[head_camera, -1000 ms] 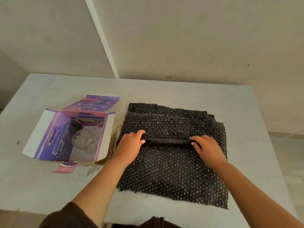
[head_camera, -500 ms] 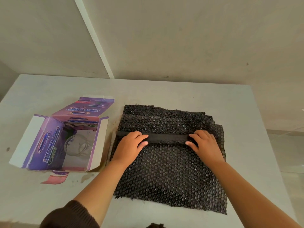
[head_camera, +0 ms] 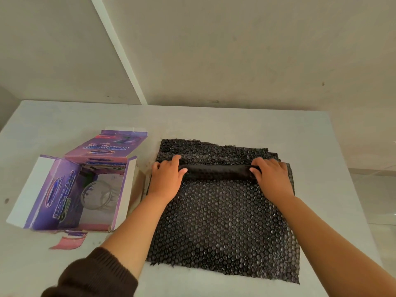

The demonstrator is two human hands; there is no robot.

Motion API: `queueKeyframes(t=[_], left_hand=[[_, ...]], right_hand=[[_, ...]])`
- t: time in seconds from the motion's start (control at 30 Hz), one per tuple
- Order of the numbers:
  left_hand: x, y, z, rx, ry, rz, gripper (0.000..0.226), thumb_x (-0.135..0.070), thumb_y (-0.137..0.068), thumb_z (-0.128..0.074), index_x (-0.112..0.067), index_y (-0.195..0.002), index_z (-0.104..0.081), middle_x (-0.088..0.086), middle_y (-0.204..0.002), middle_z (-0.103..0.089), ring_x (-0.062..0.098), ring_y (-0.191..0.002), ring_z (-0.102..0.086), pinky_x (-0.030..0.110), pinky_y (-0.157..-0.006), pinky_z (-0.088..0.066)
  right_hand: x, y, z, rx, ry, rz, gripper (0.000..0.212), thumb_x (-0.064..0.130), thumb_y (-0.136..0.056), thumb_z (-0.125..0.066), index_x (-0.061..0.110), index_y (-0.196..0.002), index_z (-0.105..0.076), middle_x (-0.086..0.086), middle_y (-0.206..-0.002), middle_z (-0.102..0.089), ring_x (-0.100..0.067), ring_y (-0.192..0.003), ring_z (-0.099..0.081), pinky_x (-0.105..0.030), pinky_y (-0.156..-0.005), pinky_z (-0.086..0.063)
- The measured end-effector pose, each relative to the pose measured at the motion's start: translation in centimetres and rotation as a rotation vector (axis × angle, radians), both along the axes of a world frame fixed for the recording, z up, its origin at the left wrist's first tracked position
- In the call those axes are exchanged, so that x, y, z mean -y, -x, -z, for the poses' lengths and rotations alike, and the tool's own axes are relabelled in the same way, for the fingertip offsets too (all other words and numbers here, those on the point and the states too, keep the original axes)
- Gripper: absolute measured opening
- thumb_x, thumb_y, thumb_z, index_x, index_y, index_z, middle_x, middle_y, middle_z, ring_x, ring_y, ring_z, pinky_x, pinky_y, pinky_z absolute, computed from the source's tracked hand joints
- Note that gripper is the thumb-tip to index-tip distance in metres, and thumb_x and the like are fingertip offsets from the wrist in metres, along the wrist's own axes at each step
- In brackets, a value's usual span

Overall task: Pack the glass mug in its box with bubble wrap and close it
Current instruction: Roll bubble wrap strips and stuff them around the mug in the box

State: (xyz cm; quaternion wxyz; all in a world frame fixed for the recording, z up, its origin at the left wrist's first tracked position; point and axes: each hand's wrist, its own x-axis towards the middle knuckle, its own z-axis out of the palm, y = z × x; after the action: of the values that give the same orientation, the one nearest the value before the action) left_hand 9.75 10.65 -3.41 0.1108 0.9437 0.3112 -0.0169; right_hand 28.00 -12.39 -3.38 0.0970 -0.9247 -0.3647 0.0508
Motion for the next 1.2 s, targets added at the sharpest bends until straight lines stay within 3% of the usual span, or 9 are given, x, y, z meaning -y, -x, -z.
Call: queueKeyframes(t=[0.13,0.23,0.33,0.47,0.63,0.77,0.83,1.03,1.2], left_hand=[[0.0,-1.7,-0.2,0.164,-0.077,-0.043,0.034,-0.026,-0.09,-0.058,-0.014,-0.122,-0.056,0.008,-0.118,-0.058,0.028,-0.115,-0.048,0.039,-0.096,-0.037],[1.2,-2.4,-0.4,0.313,0.007,0.152,0.023,-0.014,-0.091,-0.058,-0.009,-0.113,-0.064,0.007,-0.109,-0.063,0.025,-0.105,-0.057,0.035,-0.091,-0.045],[2.2,-2.0,0.8,0.233,0.041,0.332,0.031,-0.026,-0.093,-0.056,-0.015,-0.122,-0.061,0.006,-0.122,-0.061,0.023,-0.115,-0.055,0.037,-0.099,-0.042],[2.5,-2.0,2.1,0.103,0.03,0.323,0.044,-0.032,-0.094,-0.053,-0.022,-0.136,-0.048,0.009,-0.14,-0.048,0.03,-0.13,-0.042,0.045,-0.11,-0.03],[3.4,-3.6,1.9,-0.144,0.036,0.31,0.052,-0.047,-0.099,-0.024,-0.04,-0.148,-0.008,0.001,-0.159,-0.005,0.031,-0.145,-0.003,0.056,-0.115,-0.009],[3.5,-4.3,2.1,-0.216,0.051,0.278,0.054,-0.044,-0.099,-0.029,-0.044,-0.146,-0.002,-0.003,-0.159,-0.001,0.03,-0.145,0.004,0.056,-0.114,-0.003],[3.5,-4.7,1.9,-0.212,0.072,0.247,0.054,-0.041,-0.099,-0.033,-0.045,-0.146,-0.007,-0.005,-0.159,-0.006,0.029,-0.145,0.0,0.055,-0.115,-0.005],[3.5,-5.8,0.3,-0.145,0.137,0.131,0.047,-0.024,-0.102,-0.034,-0.038,-0.146,-0.022,-0.008,-0.155,-0.022,0.026,-0.145,-0.01,0.062,-0.111,-0.001],[3.3,-5.8,-2.7,0.144,0.256,0.094,0.04,-0.03,-0.101,-0.036,-0.028,-0.14,-0.041,-0.005,-0.147,-0.04,0.016,-0.14,-0.029,0.044,-0.116,-0.017]], right_hand=[[-1.3,-0.8,0.8,0.084,-0.044,0.092,0.016,0.025,-0.088,-0.061,0.017,-0.102,-0.064,-0.006,-0.106,-0.058,-0.031,-0.105,-0.046,-0.045,-0.089,-0.031],[-2.0,-0.5,1.3,0.106,-0.148,0.087,0.008,0.012,-0.085,-0.065,0.011,-0.092,-0.064,-0.009,-0.094,-0.058,-0.034,-0.093,-0.05,-0.045,-0.08,-0.038],[-1.9,0.4,1.5,0.09,-0.239,-0.026,0.004,0.006,-0.086,-0.062,0.008,-0.089,-0.063,-0.008,-0.086,-0.061,-0.033,-0.082,-0.055,-0.042,-0.073,-0.045],[-1.7,2.0,1.9,0.163,-0.15,-0.141,0.024,0.022,-0.088,-0.062,0.015,-0.11,-0.065,-0.006,-0.116,-0.064,-0.029,-0.107,-0.057,-0.046,-0.09,-0.044],[-3.3,3.2,2.7,0.137,0.083,-0.312,0.052,0.043,-0.094,-0.029,0.019,-0.133,-0.051,0.001,-0.141,-0.048,-0.022,-0.133,-0.041,-0.044,-0.109,-0.027],[-3.8,2.8,3.3,-0.005,0.116,-0.289,0.057,0.05,-0.094,-0.019,0.023,-0.14,-0.041,0.005,-0.147,-0.039,-0.017,-0.139,-0.029,-0.04,-0.116,-0.01],[-4.1,2.5,3.5,-0.034,0.069,-0.275,0.048,0.043,-0.097,-0.031,0.025,-0.141,-0.039,0.006,-0.148,-0.036,-0.016,-0.14,-0.027,-0.041,-0.115,-0.011],[-5.6,2.0,3.0,0.118,-0.004,-0.22,0.045,0.024,-0.075,-0.077,0.019,-0.117,-0.063,-0.001,-0.118,-0.066,-0.021,-0.111,-0.062,-0.05,-0.094,-0.044],[-6.8,1.0,-0.5,0.229,-0.278,-0.199,0.028,0.018,-0.073,-0.078,0.015,-0.099,-0.07,-0.001,-0.089,-0.074,-0.021,-0.08,-0.07,-0.039,-0.077,-0.05]])
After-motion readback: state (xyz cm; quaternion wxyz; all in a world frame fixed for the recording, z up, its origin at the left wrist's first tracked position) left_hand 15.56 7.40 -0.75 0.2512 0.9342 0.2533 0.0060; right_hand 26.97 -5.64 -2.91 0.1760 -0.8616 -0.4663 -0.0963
